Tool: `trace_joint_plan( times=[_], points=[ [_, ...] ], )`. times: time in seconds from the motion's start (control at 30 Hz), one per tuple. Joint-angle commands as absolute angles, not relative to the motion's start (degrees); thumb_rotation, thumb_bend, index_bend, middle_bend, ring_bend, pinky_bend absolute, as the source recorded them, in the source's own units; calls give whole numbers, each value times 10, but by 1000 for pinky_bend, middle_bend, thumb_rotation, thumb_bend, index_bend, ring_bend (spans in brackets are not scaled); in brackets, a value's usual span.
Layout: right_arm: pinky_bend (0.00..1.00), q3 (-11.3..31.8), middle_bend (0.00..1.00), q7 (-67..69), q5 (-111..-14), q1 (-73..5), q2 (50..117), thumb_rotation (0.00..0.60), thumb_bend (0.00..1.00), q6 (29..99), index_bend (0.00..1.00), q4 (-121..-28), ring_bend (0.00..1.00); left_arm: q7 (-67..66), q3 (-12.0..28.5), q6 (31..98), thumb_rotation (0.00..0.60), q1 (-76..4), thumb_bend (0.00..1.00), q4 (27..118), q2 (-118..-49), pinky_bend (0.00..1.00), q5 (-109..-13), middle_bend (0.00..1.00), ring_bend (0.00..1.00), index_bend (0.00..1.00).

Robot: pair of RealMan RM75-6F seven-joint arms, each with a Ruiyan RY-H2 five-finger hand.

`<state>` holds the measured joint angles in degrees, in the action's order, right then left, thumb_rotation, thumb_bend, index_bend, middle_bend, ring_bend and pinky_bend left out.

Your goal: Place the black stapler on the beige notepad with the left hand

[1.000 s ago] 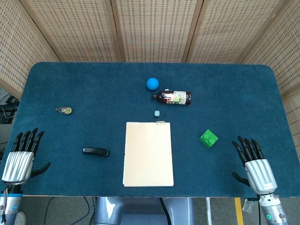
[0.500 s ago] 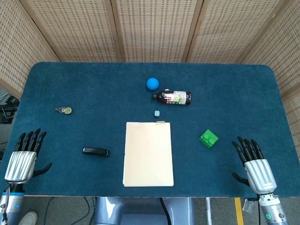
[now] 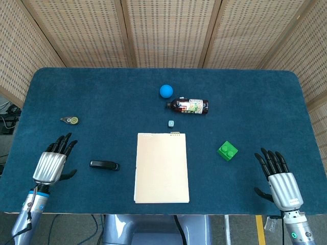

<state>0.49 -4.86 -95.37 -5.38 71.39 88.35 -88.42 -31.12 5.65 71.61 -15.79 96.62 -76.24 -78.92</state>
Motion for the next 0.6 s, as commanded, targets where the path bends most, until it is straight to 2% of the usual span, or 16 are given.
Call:
trace_joint_plan(
  times=[0.03,0.33,0.6],
  points=[
    [0,5,0,-47,-953,-54,713,600,141,884,0,-885,0,-342,69,686,600,-185,223,953,-789,245,-760,4,111,175],
    [0,9,0,-33,-950,-54,708,600,141,887,0,-886,0,-420,69,633,600,-239,227,935,-857,245,-702,40,116,217],
    [0,11,0,-20,-949,-53,702,600,141,889,0,-888,0,-466,56,638,600,-253,230,928,-898,257,-669,64,131,256]
  ],
)
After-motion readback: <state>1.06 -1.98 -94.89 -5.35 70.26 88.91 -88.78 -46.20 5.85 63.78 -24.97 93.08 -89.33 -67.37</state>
